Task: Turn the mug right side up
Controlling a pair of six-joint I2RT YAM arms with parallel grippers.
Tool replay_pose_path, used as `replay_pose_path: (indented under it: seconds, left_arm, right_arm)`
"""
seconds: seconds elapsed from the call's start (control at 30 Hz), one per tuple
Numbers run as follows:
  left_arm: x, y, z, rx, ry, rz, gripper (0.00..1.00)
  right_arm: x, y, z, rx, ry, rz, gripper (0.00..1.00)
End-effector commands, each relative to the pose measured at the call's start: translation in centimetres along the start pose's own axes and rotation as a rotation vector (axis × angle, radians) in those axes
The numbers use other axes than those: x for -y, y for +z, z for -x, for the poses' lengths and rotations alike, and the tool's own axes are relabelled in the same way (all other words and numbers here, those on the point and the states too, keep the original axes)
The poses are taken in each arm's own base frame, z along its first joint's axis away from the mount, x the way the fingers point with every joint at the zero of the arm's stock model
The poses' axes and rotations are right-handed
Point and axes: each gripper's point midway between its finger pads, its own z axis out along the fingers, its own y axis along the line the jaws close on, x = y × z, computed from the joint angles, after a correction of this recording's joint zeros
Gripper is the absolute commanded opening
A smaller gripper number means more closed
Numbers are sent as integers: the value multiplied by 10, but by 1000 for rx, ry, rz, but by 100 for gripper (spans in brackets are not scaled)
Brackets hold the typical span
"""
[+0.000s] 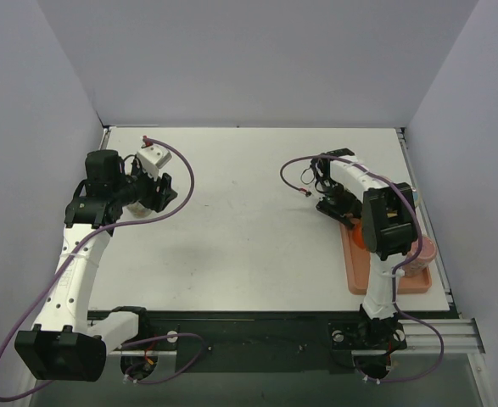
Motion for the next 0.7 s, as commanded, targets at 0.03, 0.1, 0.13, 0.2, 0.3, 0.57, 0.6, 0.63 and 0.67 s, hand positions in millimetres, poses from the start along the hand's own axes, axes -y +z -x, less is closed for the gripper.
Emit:
replay_pose_path:
  seconds: [0.03, 0.1, 0.13, 0.2, 0.3, 0.57, 0.6, 0.63, 0.67]
  left_arm:
    - [1, -4, 19, 66, 29, -2, 64]
    - [0, -3, 19, 64, 31, 1, 64]
    - [0, -3, 19, 64, 32, 1, 64]
    - [2, -3, 18, 60, 33, -10, 64]
    - [6, -3, 18, 60, 31, -37, 64]
    - [19, -7, 24, 70, 21, -100, 64]
    - [20, -7, 25, 72, 20, -109, 64]
    - [22, -9, 25, 70, 15, -117, 64]
    - [25, -10, 27, 77, 20, -131, 64]
  right_arm:
    - [-12, 5, -17, -85, -46, 64, 34]
    - [-11, 8, -17, -101, -46, 64, 20]
    - [-12, 7, -17, -100, -43, 68, 8]
    - [-16, 1, -13, -70, -39, 83, 0]
    - [-17, -17, -15, -31, -32, 54, 0]
    - [-7, -89, -26, 237, 166, -150, 0]
    - [-8, -93, -29, 259, 185, -163, 0]
    - [-8, -102, -32, 290, 194, -189, 0]
    - [-6, -104, -35, 308, 216, -216, 0]
